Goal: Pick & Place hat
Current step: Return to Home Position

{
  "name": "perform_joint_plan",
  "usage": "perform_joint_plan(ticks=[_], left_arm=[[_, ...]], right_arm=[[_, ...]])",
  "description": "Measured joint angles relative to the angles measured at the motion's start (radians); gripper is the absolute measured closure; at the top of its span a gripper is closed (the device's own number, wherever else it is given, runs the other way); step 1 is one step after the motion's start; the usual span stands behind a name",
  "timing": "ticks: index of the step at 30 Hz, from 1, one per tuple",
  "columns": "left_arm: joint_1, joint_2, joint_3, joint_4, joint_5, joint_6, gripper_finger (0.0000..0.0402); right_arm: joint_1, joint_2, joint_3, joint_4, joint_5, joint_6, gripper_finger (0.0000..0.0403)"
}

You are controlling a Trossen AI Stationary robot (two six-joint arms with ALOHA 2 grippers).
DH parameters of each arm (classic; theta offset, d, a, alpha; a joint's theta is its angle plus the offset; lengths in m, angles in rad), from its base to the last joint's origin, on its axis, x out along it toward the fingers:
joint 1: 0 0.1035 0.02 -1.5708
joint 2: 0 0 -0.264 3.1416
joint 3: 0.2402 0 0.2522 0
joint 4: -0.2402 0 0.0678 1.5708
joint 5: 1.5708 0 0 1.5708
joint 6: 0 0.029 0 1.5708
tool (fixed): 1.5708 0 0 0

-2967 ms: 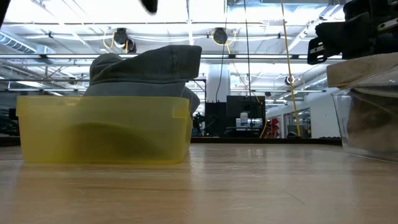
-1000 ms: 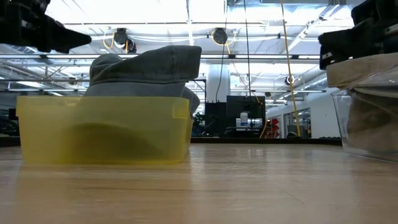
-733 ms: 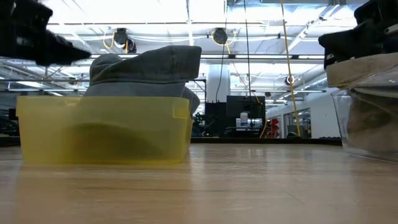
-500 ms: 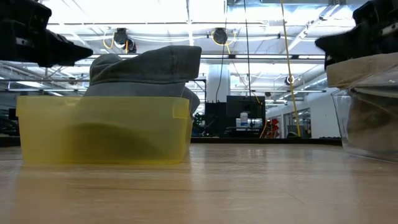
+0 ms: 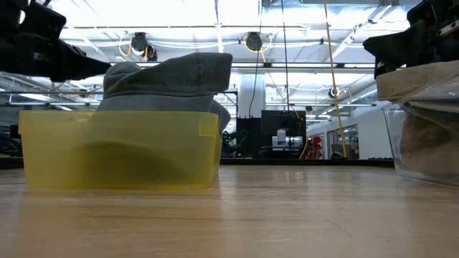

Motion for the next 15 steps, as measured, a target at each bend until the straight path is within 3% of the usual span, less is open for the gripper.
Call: perform_joint_plan(ticks=[6,15], left_arm=[[0.008,0.006,-0.002,0.014,-0.007,-0.070,0.0398],[0.008,0.006,-0.002,0.016,-0.007,-0.087,0.0362]], right_arm=[[0.000,0.002,0.000,-0.009,0.000,-0.017,0.0403],[0.000,0.002,-0.001,-0.007,0.000,-0.019,0.0403]])
